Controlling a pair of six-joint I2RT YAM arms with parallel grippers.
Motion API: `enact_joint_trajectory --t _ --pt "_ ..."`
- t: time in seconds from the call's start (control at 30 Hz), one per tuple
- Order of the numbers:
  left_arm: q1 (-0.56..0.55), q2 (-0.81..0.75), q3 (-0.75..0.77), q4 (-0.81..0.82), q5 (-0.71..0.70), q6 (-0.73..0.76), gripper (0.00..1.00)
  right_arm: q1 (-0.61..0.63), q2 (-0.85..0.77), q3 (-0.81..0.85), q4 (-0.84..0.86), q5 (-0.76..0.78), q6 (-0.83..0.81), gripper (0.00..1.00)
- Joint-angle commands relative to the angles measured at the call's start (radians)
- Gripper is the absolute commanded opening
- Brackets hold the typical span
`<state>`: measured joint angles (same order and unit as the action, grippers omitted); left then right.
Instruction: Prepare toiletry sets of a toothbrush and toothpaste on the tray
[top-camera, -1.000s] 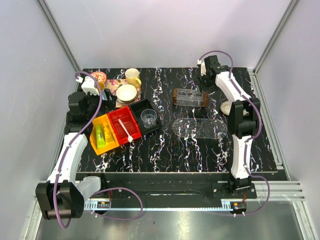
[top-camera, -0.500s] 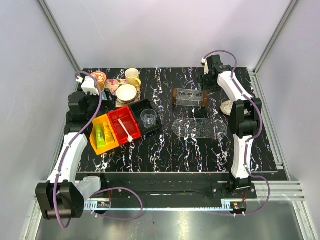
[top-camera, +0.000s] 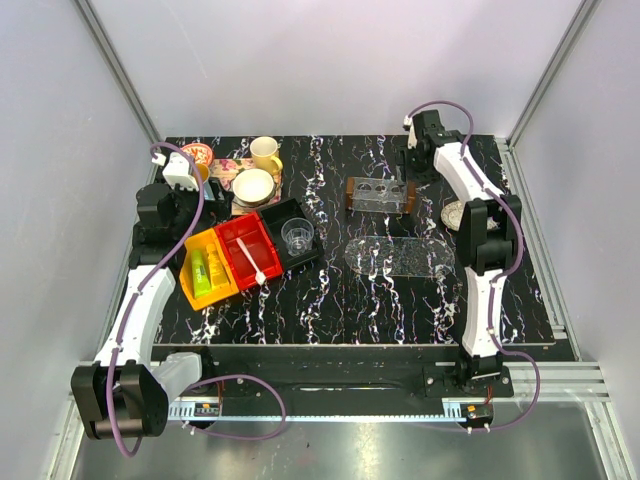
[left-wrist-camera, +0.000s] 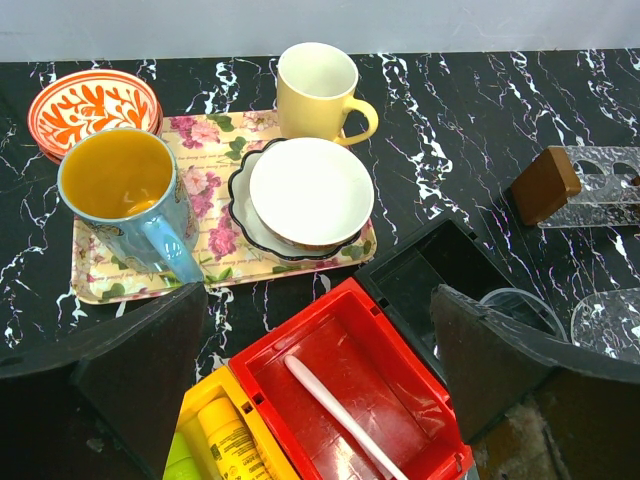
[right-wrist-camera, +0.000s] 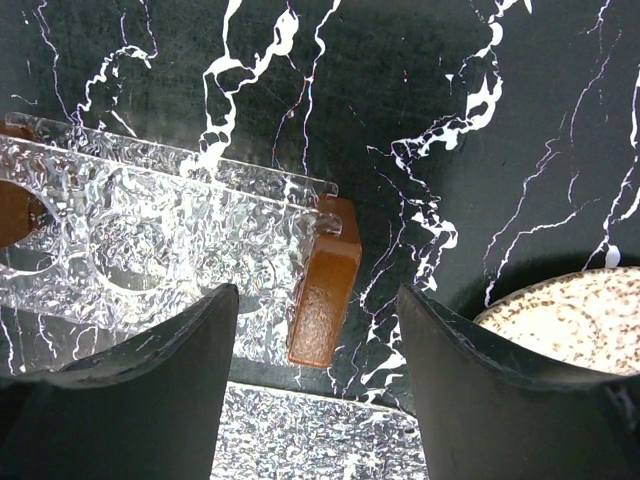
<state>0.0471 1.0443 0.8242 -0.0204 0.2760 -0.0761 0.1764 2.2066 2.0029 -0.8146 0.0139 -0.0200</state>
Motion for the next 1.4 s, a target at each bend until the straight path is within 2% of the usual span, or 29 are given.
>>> enact_joint_trajectory --t 0.0,0.5,1.0,1.2,1.33,1.37 --pt "-0.001 -0.009 0.02 0.034 0.003 0.009 0.99 0.0 0.027 0.042 0.023 -0.005 0.014 0.7" --pt "-0.001 -0.006 0.015 0.037 0.003 0.01 0.99 0.001 0.087 0.051 0.038 0.004 0.04 0.67" --pt "-0.001 -0.007 0.01 0.04 0.002 0.012 0.99 0.0 0.087 0.053 0.028 -0.011 0.042 0.39" --pt "-0.001 -0.013 0.009 0.04 0.003 0.009 0.99 0.0 0.051 0.039 0.026 -0.011 0.032 0.32" --pt "-0.001 -0.017 0.009 0.04 0.008 0.007 0.99 0.0 0.031 0.039 0.012 -0.011 0.028 0.22" --pt "-0.001 -0.018 0.009 0.04 0.008 0.009 0.99 0.0 0.027 0.037 0.005 -0.011 0.025 0.17"
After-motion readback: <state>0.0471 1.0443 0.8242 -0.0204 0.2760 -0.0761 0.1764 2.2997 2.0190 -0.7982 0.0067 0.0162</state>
